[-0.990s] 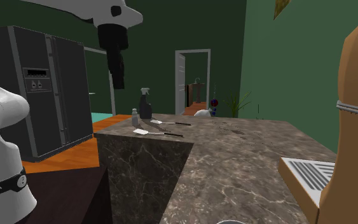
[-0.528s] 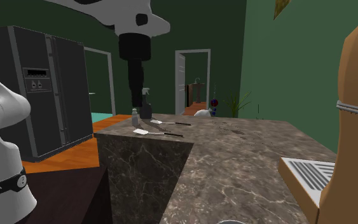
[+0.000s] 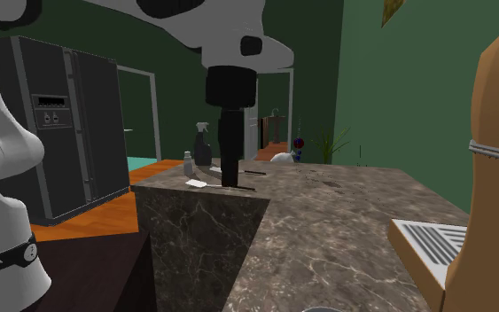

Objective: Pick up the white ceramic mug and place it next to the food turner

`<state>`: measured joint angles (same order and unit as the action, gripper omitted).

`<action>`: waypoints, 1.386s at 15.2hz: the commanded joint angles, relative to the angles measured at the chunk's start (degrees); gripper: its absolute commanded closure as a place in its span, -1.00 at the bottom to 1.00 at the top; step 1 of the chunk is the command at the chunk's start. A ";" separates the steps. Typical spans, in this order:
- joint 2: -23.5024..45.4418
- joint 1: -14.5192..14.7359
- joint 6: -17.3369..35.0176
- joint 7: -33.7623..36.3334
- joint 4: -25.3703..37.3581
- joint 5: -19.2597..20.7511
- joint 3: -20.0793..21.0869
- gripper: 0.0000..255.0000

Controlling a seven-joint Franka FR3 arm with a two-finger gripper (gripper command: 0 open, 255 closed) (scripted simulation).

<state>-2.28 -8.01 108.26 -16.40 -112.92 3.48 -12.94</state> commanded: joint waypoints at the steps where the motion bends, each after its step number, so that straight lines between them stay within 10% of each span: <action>1: 4.75 -0.86 -0.11 -1.15 3.92 -0.94 -0.99 -1.00; 15: 37.59 -10.75 -8.70 -6.62 38.95 -8.20 -3.76 -1.00; 21: 37.60 -10.56 -4.07 -6.75 34.30 -8.27 -3.68 -1.00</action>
<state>35.37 -18.64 103.28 -23.15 -77.67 -4.77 -16.63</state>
